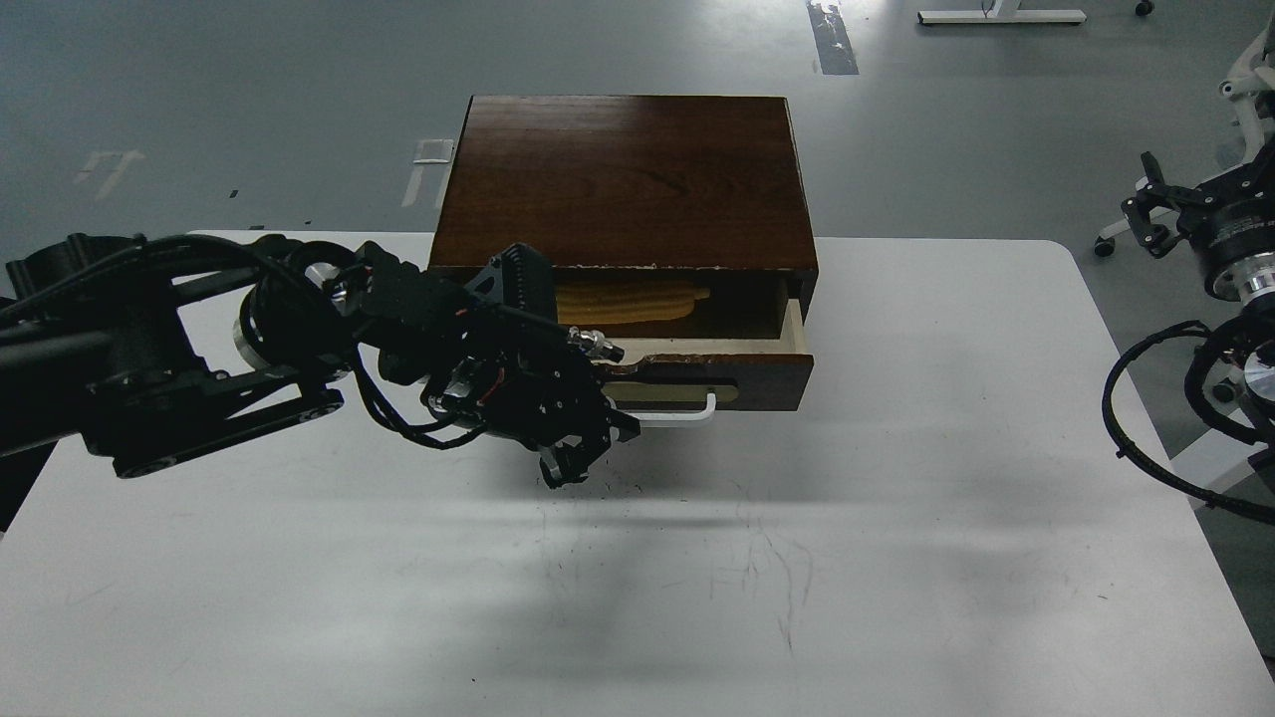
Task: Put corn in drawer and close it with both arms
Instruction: 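Push the drawer front toward the box with the left gripper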
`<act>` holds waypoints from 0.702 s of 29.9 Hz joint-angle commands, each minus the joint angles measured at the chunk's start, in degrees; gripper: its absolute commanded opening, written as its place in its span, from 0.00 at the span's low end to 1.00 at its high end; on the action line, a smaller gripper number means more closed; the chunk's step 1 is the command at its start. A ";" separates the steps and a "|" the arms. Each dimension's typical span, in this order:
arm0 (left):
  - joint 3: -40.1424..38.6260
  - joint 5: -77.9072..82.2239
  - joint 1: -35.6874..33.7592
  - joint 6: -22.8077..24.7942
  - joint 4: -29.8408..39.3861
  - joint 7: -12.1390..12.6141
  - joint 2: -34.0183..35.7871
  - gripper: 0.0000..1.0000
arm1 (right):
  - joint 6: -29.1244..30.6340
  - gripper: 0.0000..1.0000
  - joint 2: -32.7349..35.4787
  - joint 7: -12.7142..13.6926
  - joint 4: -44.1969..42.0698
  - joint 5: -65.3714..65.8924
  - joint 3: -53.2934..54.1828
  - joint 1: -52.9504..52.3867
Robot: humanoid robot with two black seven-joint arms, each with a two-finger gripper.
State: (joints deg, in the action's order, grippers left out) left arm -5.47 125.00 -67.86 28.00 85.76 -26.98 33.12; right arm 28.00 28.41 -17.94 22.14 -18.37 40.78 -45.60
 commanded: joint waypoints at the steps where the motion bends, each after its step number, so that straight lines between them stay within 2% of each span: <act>1: -0.07 0.00 -0.25 0.00 -2.08 0.00 -0.25 0.00 | 0.00 1.00 0.15 0.01 0.00 0.00 0.00 -0.02; 6: -0.07 0.00 -0.34 0.00 -6.56 0.00 -0.25 0.00 | 0.00 1.00 0.24 0.01 0.01 0.00 0.00 -0.11; 14: -0.07 0.00 -0.26 0.00 -7.89 0.00 -0.25 0.00 | 0.00 1.00 0.24 0.01 0.09 0.00 0.00 -0.11; 21: -0.07 0.00 -0.34 0.00 -12.28 0.00 -2.09 0.00 | 0.00 1.00 0.33 0.01 0.09 0.00 -0.09 -0.02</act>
State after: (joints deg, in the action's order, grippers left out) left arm -5.55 124.99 -68.13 28.00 75.12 -26.98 31.65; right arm 28.00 28.67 -17.93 22.25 -18.36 40.69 -45.70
